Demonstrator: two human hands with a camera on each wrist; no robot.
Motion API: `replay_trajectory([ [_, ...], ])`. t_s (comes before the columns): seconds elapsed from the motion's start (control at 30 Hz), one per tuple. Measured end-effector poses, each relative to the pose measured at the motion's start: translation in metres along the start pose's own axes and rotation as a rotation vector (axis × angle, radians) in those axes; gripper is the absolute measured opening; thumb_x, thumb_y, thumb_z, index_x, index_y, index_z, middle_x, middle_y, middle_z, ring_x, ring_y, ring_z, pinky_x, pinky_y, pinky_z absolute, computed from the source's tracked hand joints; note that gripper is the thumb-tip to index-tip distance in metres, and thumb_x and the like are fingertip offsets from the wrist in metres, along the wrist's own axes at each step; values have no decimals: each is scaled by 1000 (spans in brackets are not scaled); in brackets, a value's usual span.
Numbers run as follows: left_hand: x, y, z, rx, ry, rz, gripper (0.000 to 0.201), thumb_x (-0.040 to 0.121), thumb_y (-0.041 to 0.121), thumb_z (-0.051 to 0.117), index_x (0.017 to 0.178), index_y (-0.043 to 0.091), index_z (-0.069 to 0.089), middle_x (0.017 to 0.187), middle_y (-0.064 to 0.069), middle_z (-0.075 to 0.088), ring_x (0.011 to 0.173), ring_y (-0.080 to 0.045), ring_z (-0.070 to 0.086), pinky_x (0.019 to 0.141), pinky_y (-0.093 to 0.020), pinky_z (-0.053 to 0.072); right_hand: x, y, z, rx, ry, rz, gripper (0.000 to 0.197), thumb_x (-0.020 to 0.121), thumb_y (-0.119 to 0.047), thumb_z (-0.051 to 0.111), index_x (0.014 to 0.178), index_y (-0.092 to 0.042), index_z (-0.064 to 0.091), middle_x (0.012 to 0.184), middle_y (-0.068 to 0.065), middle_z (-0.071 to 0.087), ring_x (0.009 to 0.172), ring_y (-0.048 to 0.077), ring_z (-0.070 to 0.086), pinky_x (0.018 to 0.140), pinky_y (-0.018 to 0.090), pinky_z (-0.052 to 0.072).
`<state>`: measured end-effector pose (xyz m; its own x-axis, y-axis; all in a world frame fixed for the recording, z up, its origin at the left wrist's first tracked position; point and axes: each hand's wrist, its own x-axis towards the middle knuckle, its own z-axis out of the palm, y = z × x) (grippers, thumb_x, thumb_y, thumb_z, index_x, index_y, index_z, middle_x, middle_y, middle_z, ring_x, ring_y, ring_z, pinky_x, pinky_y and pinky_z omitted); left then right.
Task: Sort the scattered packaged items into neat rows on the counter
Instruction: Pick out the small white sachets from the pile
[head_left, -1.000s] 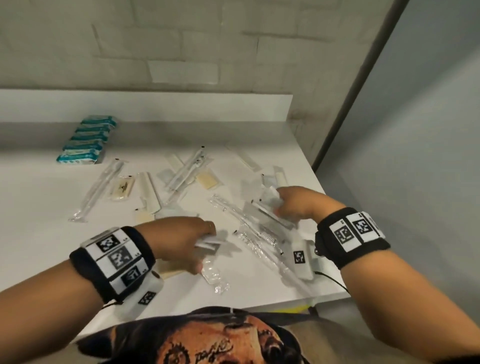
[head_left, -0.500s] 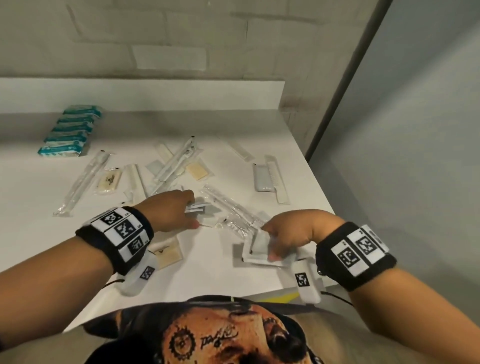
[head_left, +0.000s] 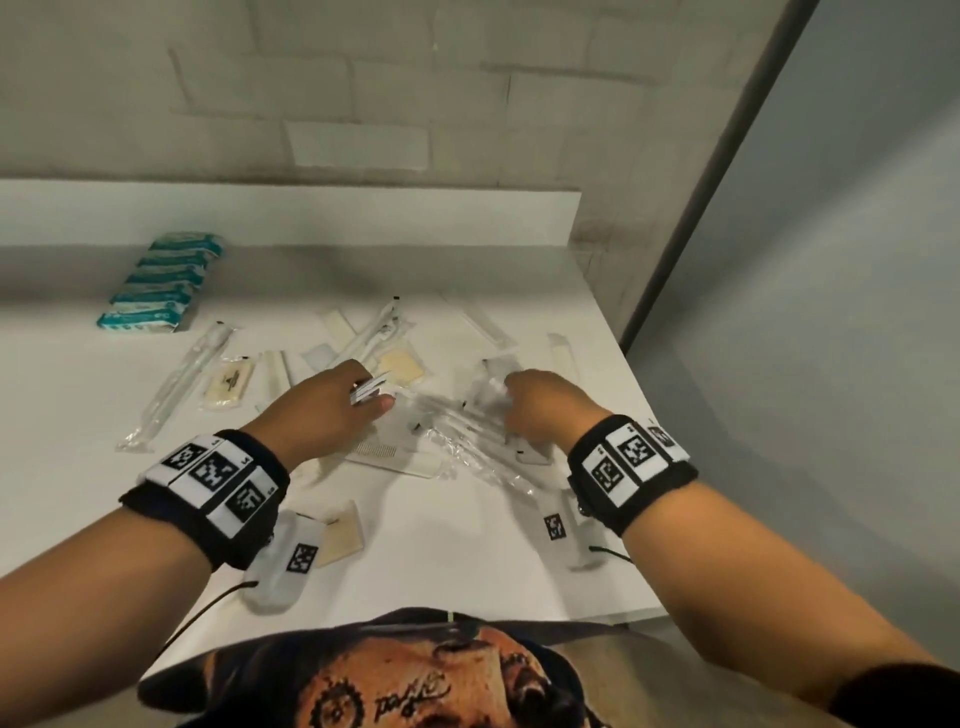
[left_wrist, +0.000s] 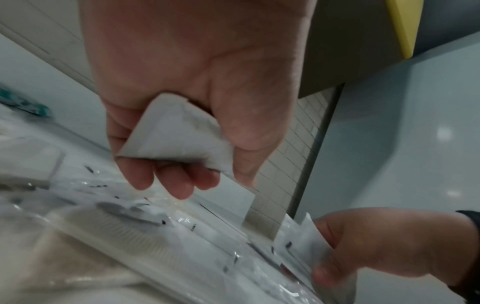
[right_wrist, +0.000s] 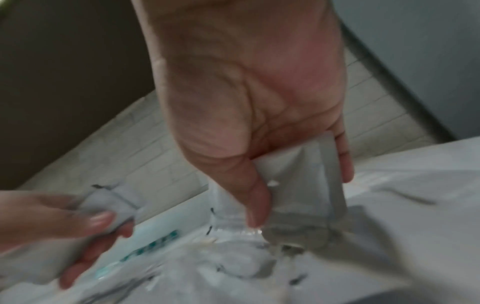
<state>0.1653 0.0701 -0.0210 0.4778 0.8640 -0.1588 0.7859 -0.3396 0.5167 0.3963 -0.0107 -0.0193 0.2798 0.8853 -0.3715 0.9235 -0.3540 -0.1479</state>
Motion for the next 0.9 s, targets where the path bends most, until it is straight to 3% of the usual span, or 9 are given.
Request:
replay_trajectory([
  [0.1, 0, -10, -9, -178, 43, -27, 27, 95, 46, 45, 102, 20, 53, 92, -3, 64, 85, -22, 61, 77, -37, 46, 6, -5, 3, 41, -2, -60, 32, 93, -25, 46, 121, -11, 52, 119, 6, 57, 95, 23, 53, 77, 32, 46],
  [0.27, -3, -20, -16, -797, 121, -87, 26, 98, 43, 43, 99, 21, 58, 94, -6, 67, 91, -26, 65, 82, -42, 54, 30, -8, -5, 27, 3, 131, 47, 86, -27, 53, 131, -12, 46, 129, 14, 39, 120, 34, 41, 98, 42, 45],
  [0.4, -7, -20, -19, -1077, 43, -137, 34, 96, 45, 43, 106, 15, 55, 96, -12, 65, 90, -28, 66, 65, -40, 59, 43, -22, -2, 111, 27, 200, 71, 76, -24, 75, 133, -9, 36, 128, 15, 48, 119, 33, 49, 92, 39, 47],
  [0.5, -7, -22, -18, -1143, 56, -140, 22, 96, 33, 52, 105, 13, 55, 94, -13, 66, 84, -24, 66, 66, -39, 57, 38, -30, -14, 58, -49, 190, 70, 85, -28, 70, 139, 0, 33, 133, 13, 50, 122, 30, 53, 96, 33, 46],
  [0.6, -8, -26, -22, -1125, 40, -135, 10, 94, 21, 57, 98, 12, 59, 93, -12, 66, 85, -23, 65, 67, -34, 54, 32, -42, -33, 57, -4, 110, 50, 85, -26, 70, 127, -4, 53, 124, 10, 59, 110, 25, 60, 88, 31, 50],
  [0.7, -9, -24, -34, -1254, 39, -120, 31, 92, 34, 56, 110, 8, 57, 107, -16, 68, 97, -29, 67, 72, -38, 56, 24, -66, -57, 733, 66, -123, 37, 78, -9, 76, 111, -8, 61, 101, 5, 68, 83, 15, 65, 67, 22, 51],
  [0.77, -11, -15, -43, -1387, -17, -66, 48, 90, 47, 47, 120, 11, 56, 117, -16, 67, 106, -32, 65, 79, -44, 58, 9, -93, -72, 1141, 29, -323, 36, 76, -1, 76, 110, -7, 62, 96, 4, 72, 80, 15, 68, 66, 22, 53],
  [0.83, -16, 0, -53, -1486, -91, 13, 52, 94, 53, 34, 126, 19, 58, 123, -13, 66, 112, -31, 64, 87, -49, 53, -6, -122, -76, 1146, 83, -443, 25, 81, -10, 73, 105, -11, 66, 94, 3, 73, 82, 17, 69, 70, 27, 54],
  [0.9, -22, 13, -62, -1561, -133, 68, 51, 95, 51, 33, 123, 20, 62, 120, -11, 68, 106, -26, 67, 84, -47, 57, -7, -142, -70, 865, 259, -460, 17, 88, -34, 62, 98, -21, 67, 97, 0, 67, 88, 18, 65, 79, 33, 53],
])
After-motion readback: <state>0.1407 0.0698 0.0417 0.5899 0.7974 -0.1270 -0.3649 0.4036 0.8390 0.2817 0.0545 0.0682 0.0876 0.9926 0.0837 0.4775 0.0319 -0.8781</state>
